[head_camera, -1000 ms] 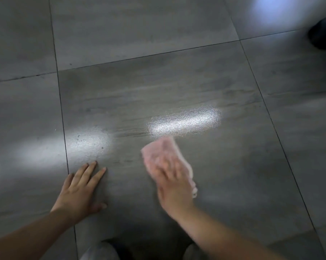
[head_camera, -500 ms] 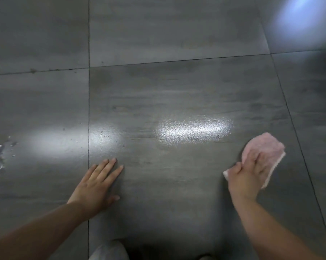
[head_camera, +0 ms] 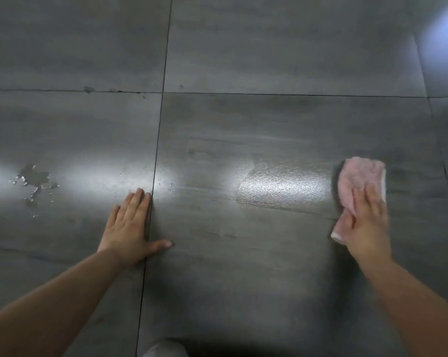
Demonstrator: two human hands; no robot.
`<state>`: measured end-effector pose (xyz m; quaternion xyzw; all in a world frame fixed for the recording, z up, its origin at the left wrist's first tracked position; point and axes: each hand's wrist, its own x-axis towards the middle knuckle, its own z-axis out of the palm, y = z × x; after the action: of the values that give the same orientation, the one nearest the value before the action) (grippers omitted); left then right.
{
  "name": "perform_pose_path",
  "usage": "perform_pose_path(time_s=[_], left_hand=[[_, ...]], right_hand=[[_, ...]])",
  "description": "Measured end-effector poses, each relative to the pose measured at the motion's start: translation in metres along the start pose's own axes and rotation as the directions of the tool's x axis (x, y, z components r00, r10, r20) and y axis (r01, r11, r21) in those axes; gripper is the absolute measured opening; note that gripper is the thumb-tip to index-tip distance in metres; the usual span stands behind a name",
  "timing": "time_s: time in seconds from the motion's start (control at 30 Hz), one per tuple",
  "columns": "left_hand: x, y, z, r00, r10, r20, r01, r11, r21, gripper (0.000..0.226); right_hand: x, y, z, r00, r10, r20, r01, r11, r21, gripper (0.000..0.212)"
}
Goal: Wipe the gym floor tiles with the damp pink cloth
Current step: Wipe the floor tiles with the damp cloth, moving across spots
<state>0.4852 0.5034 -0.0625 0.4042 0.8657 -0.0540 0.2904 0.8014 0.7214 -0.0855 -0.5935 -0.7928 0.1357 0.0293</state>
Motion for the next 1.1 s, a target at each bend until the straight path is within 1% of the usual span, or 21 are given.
perform_pose_path(time_s=[0.03, 0.07, 0.1, 0.17, 0.23, 0.27, 0.33, 0.37, 0.4, 0.43, 0.5, 0.53, 0.57, 0.63, 0.7, 0.73, 0.8, 0.87, 0.9, 1.0, 1.1], left_hand=[[-0.005, -0.001, 0.002, 1.000, -0.012, 0.008, 0.012, 1.000, -0.024, 0.114], [-0.010, -0.001, 0.003, 1.000, -0.016, 0.011, 0.016, 0.999, -0.036, 0.115], [-0.012, -0.002, 0.005, 1.000, -0.015, 0.021, 0.016, 0.999, -0.036, 0.117], [-0.013, -0.006, 0.005, 0.999, -0.009, 0.050, 0.010, 1.000, -0.027, 0.120], [-0.010, -0.011, 0.006, 0.997, -0.003, 0.074, 0.004, 1.000, -0.016, 0.122], [-0.010, -0.012, 0.005, 0.996, 0.001, 0.085, 0.001, 1.000, -0.019, 0.123], [-0.010, -0.013, 0.005, 0.994, 0.006, 0.105, -0.005, 1.000, -0.012, 0.123], [-0.009, -0.013, 0.006, 0.993, 0.007, 0.116, -0.007, 1.000, -0.002, 0.123], [-0.008, -0.013, 0.006, 0.991, 0.005, 0.133, -0.006, 1.000, 0.005, 0.123], [-0.008, -0.013, 0.006, 0.988, 0.001, 0.153, -0.003, 1.000, 0.011, 0.122], [-0.007, -0.012, 0.005, 0.983, -0.013, 0.184, 0.009, 1.000, 0.022, 0.123], [-0.006, -0.011, 0.004, 0.980, -0.019, 0.196, 0.015, 1.000, 0.021, 0.124], [-0.006, -0.010, 0.002, 0.978, -0.023, 0.207, 0.021, 1.000, 0.012, 0.123], [-0.007, -0.010, 0.000, 0.976, -0.021, 0.215, 0.024, 1.000, -0.010, 0.119], [-0.008, -0.009, -0.001, 0.978, -0.014, 0.209, 0.020, 0.999, -0.027, 0.119], [-0.008, -0.009, -0.001, 0.980, -0.011, 0.196, 0.018, 0.999, -0.030, 0.119], [-0.008, -0.009, -0.001, 0.984, -0.011, 0.176, 0.019, 0.999, -0.038, 0.119], [-0.009, -0.010, -0.002, 0.987, -0.004, 0.158, 0.015, 0.997, -0.071, 0.121], [-0.010, -0.012, -0.001, 0.992, 0.017, 0.124, -0.005, 0.995, -0.099, 0.123], [-0.007, -0.022, 0.009, 0.997, 0.069, 0.020, -0.068, 0.997, -0.038, 0.125], [-0.005, -0.023, 0.011, 0.997, 0.078, 0.012, -0.078, 0.993, 0.083, 0.122]], right_hand=[[-0.001, -0.016, 0.003, 0.993, 0.120, 0.001, -0.120, 0.993, 0.015, 0.065], [-0.006, -0.038, 0.008, 0.988, 0.153, 0.025, -0.153, 0.988, 0.018, 0.062], [-0.016, -0.063, 0.014, 0.994, 0.091, 0.053, -0.092, 0.996, 0.018, 0.058], [-0.043, -0.113, 0.036, 0.962, -0.265, 0.066, 0.265, 0.964, 0.010, 0.053], [-0.066, -0.154, 0.052, 0.760, -0.634, 0.140, 0.642, 0.767, -0.014, 0.051], [-0.065, -0.163, 0.056, 0.653, -0.729, 0.207, 0.742, 0.670, 0.015, 0.053], [-0.042, -0.162, 0.054, 0.523, -0.788, 0.324, 0.822, 0.567, 0.052, 0.054], [-0.023, -0.155, 0.051, 0.517, -0.783, 0.346, 0.823, 0.565, 0.048, 0.053], [-0.003, -0.144, 0.052, 0.555, -0.768, 0.320, 0.807, 0.590, 0.014, 0.052], [0.018, -0.133, 0.050, 0.645, -0.718, 0.263, 0.751, 0.660, -0.040, 0.052], [0.052, -0.124, 0.034, 0.867, -0.482, 0.125, 0.490, 0.870, -0.048, 0.055], [0.063, -0.127, 0.026, 0.947, -0.306, 0.100, 0.310, 0.951, -0.024, 0.056], [0.068, -0.134, 0.026, 0.984, -0.144, 0.107, 0.143, 0.990, 0.014, 0.055], [0.052, -0.165, 0.030, 0.990, -0.047, 0.133, 0.043, 0.999, 0.029, 0.053], [0.026, -0.195, 0.046, 0.955, -0.258, 0.147, 0.249, 0.966, 0.076, 0.054], [0.014, -0.207, 0.055, 0.885, -0.457, 0.091, 0.453, 0.889, 0.061, 0.052], [0.015, -0.213, 0.063, 0.671, -0.734, 0.107, 0.741, 0.669, -0.059, 0.047], [0.047, -0.197, 0.061, 0.568, -0.805, 0.174, 0.822, 0.567, -0.059, 0.068], [0.066, -0.185, 0.056, 0.601, -0.782, 0.163, 0.798, 0.600, -0.063, 0.077], [0.110, -0.125, 0.022, 0.875, -0.477, 0.077, 0.480, 0.877, -0.020, 0.076], [0.121, -0.064, -0.004, 0.987, -0.151, 0.048, 0.152, 0.988, -0.031, 0.060]])
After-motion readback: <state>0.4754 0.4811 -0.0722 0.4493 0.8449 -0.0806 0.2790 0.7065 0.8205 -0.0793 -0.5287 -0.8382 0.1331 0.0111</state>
